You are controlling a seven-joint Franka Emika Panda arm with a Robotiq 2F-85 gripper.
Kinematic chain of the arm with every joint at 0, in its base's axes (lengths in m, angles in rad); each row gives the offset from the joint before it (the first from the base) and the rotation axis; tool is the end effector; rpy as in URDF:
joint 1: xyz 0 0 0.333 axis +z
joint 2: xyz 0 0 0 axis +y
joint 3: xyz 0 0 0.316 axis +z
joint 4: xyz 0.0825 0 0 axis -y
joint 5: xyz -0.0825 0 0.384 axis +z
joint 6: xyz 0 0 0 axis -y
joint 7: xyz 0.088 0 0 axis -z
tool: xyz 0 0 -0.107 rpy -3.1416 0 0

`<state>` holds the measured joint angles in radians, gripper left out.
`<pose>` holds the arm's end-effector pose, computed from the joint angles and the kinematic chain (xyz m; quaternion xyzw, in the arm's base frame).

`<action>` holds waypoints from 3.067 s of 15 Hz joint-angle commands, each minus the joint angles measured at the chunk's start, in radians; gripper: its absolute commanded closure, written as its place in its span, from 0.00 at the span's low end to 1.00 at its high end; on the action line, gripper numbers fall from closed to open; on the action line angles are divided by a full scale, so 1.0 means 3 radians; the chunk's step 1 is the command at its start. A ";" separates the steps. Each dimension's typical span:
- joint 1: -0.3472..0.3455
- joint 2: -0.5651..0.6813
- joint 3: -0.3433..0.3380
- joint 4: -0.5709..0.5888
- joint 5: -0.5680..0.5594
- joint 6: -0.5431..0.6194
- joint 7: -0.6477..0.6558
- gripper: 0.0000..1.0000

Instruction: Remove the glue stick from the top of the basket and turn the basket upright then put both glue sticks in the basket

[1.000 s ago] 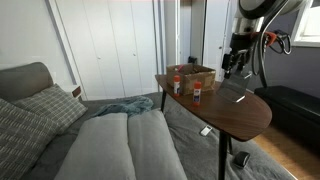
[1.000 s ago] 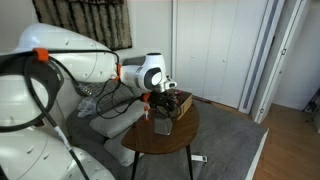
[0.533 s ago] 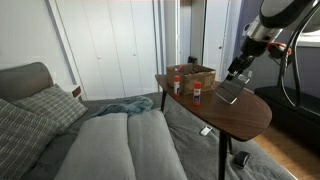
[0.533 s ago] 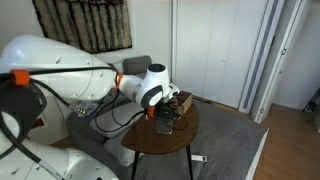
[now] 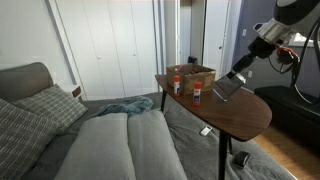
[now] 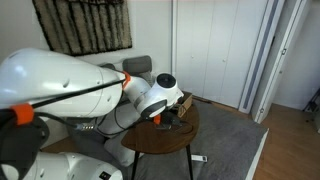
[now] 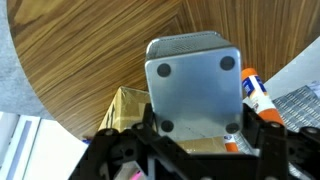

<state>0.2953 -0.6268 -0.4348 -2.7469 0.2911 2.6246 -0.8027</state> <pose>0.3826 -0.0572 0.4328 -0.9284 -0.2158 -0.2820 0.1093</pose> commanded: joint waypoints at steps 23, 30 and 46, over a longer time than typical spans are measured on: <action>-0.1217 -0.0054 0.1597 0.0113 -0.0562 -0.0692 0.1620 0.00; -0.1303 -0.0332 0.1987 0.0481 -0.1501 -0.2222 0.2834 0.00; -0.1222 0.0319 0.1884 0.0464 -0.1761 -0.1896 0.3358 0.22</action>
<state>-0.0756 -0.5707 0.1407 -2.6129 -0.2055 2.0159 0.1639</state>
